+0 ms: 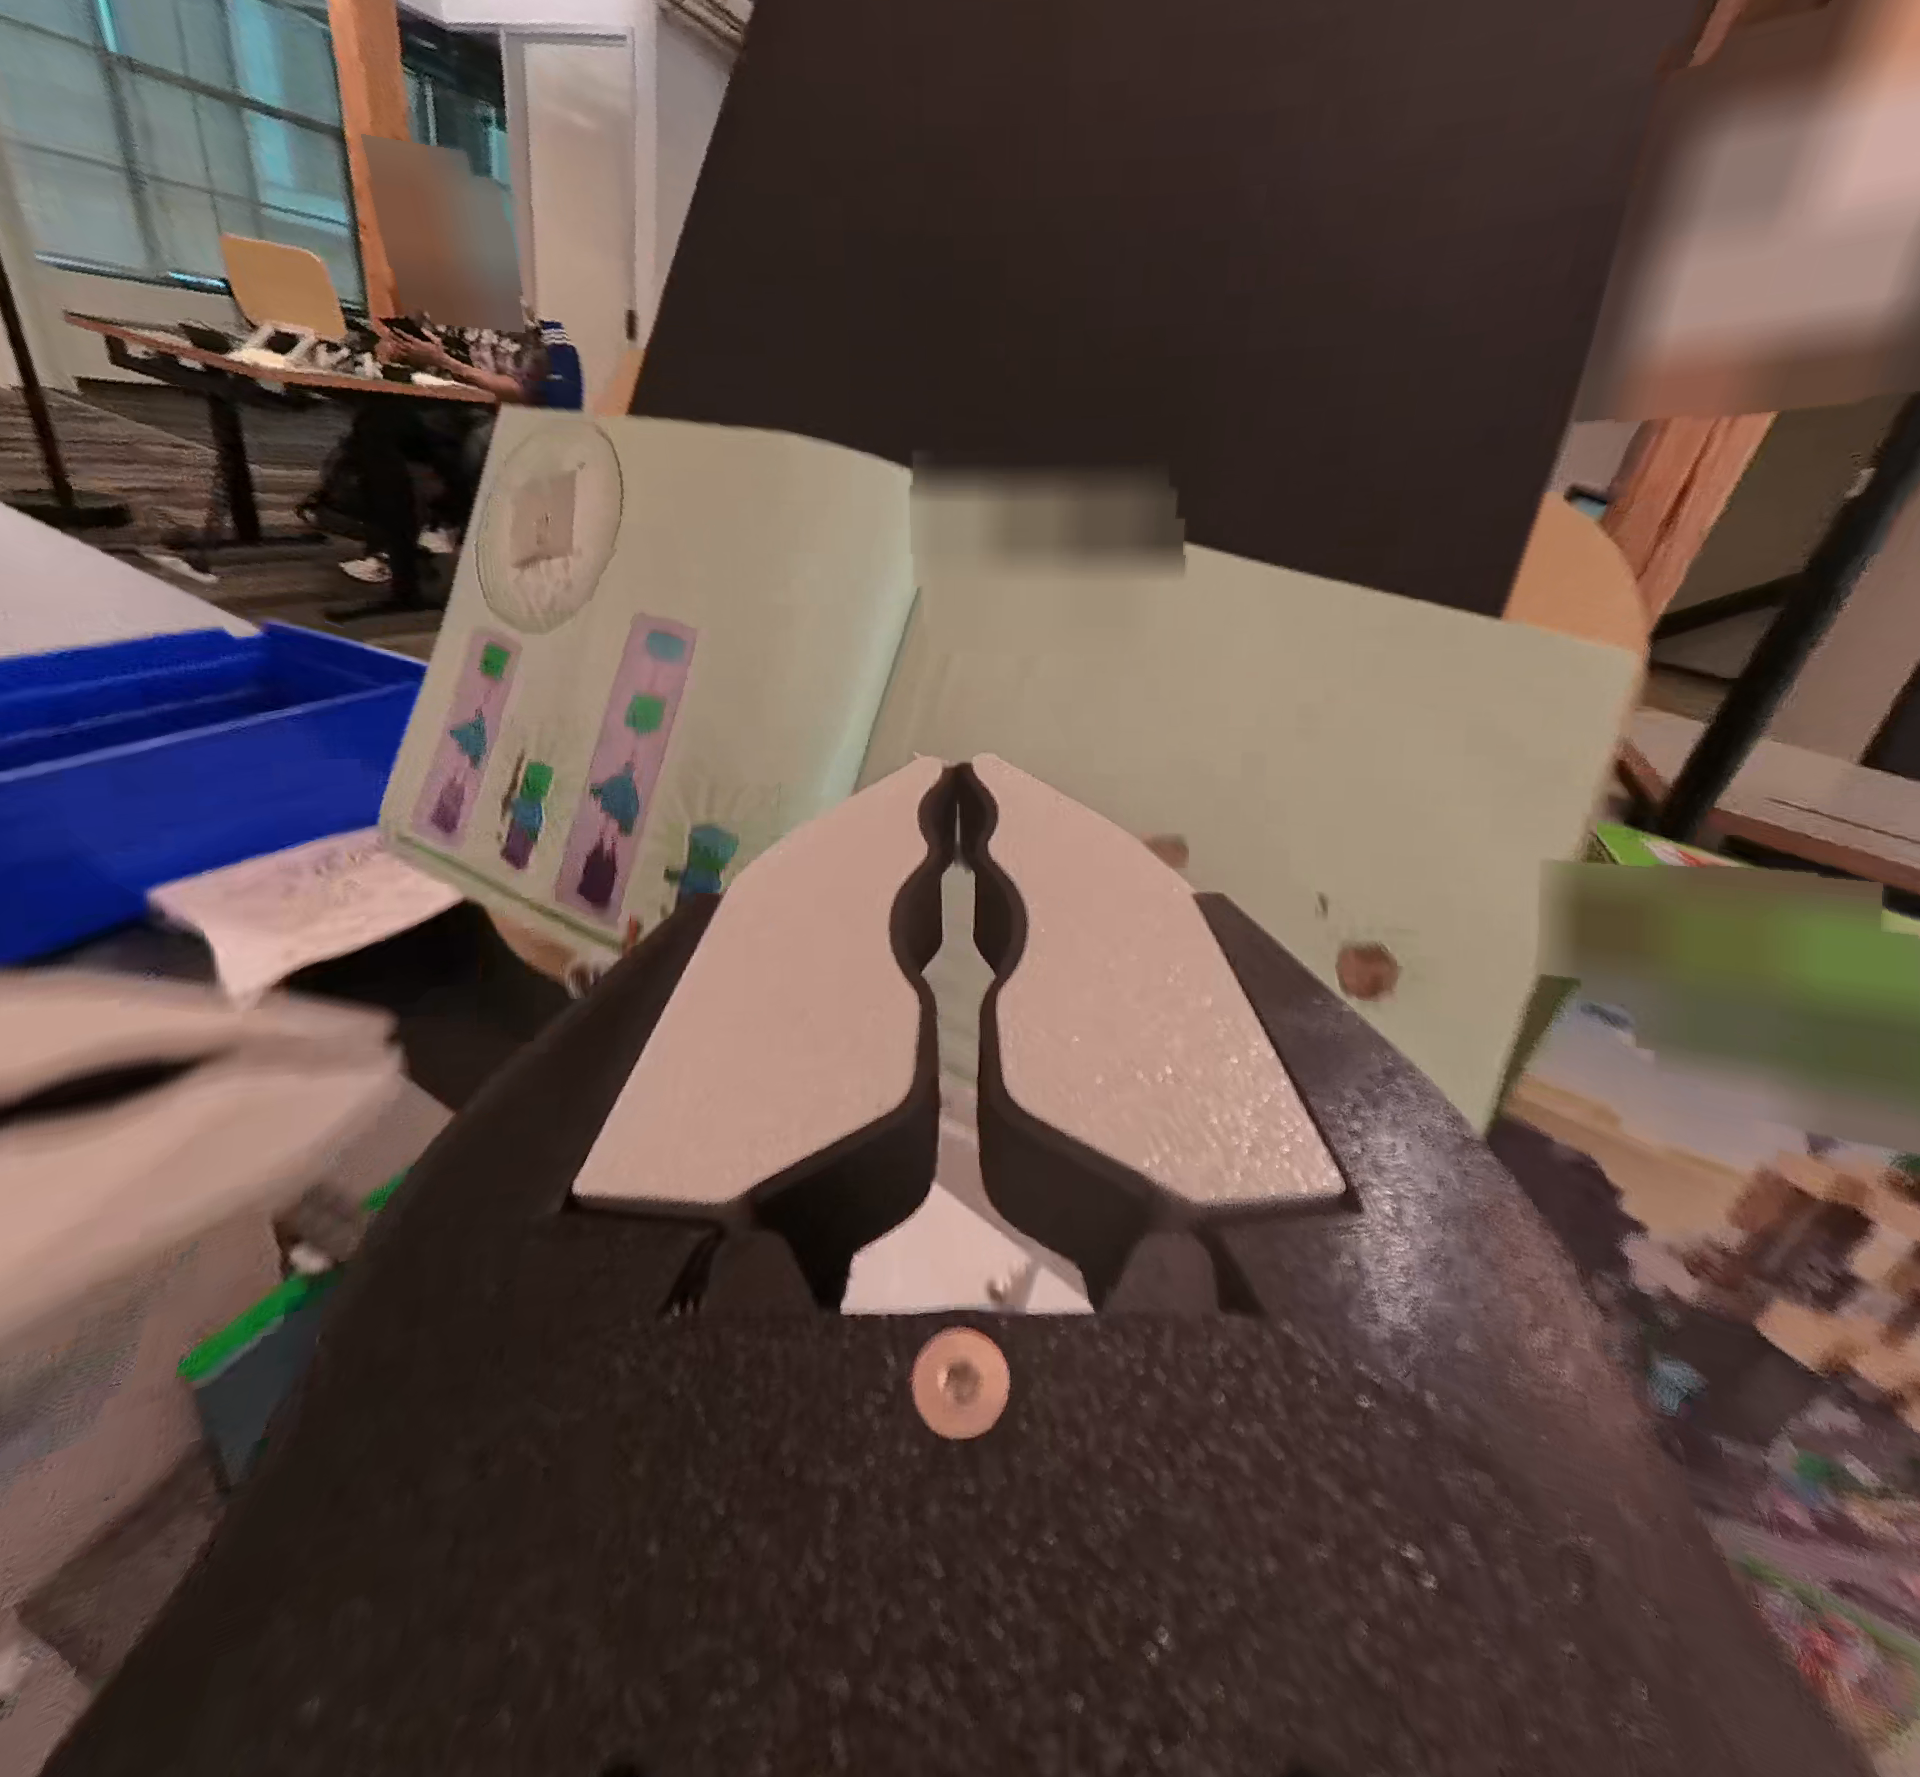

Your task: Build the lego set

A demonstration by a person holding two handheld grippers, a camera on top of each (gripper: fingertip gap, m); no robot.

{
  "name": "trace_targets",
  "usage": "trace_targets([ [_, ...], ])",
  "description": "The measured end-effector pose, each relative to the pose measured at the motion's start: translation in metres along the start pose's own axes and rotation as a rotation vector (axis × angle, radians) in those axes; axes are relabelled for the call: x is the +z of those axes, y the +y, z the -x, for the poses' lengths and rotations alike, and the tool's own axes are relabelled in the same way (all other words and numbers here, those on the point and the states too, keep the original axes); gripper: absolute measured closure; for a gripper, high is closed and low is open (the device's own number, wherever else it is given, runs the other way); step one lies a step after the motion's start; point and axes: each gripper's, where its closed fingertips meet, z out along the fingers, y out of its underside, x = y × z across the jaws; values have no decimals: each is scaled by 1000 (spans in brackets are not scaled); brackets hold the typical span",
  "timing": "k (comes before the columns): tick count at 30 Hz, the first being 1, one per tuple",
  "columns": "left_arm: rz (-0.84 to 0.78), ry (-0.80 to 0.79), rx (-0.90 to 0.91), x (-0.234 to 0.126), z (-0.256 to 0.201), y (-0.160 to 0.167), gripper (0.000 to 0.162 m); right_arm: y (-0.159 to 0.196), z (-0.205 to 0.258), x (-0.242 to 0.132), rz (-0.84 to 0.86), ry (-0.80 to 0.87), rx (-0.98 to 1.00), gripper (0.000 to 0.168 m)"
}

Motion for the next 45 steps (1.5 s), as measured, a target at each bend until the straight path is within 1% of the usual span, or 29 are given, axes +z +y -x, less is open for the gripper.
trace_targets([
  [4, 46, 0, -39, -31, -7, 33, 162, -11, -7, 53, 39, -8, 22, 168],
  [8, 88, -1, -58, -46, -8, 63, 162, -2, -10, 95, 86, -3, 25, 168],
  [10, 86, -21, -32, -46, -1, 65, 162, 2, -9, 108, 86, 6, 16, 168],
  [13, 76, -21, -60, -45, 8, 65, 162, 4, -8, 121, 89, 17, -11, 168],
  [16, 73, -27, -58, -45, 14, 67, 162, -4, -8, 125, 68, 36, -37, 168],
  [19, 72, -31, -63, -46, 18, 67, 162, -5, -7, 126, 80, 41, -14, 168],
  [31, 58, -34, -52, -49, 23, 61, 162, -4, 1, 118, 89, 31, 20, 168],
  [45, 81, -14, -54, -45, 20, 71, 162, 2, -22, 111, 81, 48, 34, 168],
])
